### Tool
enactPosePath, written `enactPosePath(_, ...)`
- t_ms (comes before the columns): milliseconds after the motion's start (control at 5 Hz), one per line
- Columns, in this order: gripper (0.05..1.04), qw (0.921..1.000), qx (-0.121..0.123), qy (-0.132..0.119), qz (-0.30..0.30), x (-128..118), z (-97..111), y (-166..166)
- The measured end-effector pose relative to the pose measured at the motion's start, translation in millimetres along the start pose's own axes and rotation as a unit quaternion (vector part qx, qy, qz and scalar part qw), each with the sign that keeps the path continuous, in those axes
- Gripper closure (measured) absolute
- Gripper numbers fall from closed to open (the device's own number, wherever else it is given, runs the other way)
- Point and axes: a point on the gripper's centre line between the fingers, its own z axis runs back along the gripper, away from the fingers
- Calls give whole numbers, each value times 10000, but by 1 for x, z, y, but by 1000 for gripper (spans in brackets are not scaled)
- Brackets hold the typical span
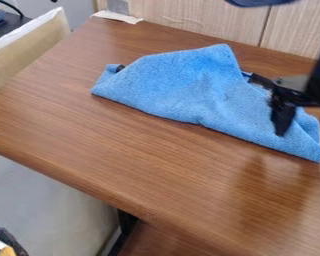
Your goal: Fold the cloth from right to left
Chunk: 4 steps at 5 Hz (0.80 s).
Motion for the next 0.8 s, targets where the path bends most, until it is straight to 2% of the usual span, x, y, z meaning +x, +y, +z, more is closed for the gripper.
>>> enactPosePath(200,83,9996,92,-132,-252,8,-10,18)
enactPosePath(400,115,9990,-5,-309,-333,11,-25,22)
enactPosePath(600,413,9991,-20,-333,-258,12,-27,21)
enactPosePath(800,716,9992,-149,-330,-155,12,-27,18)
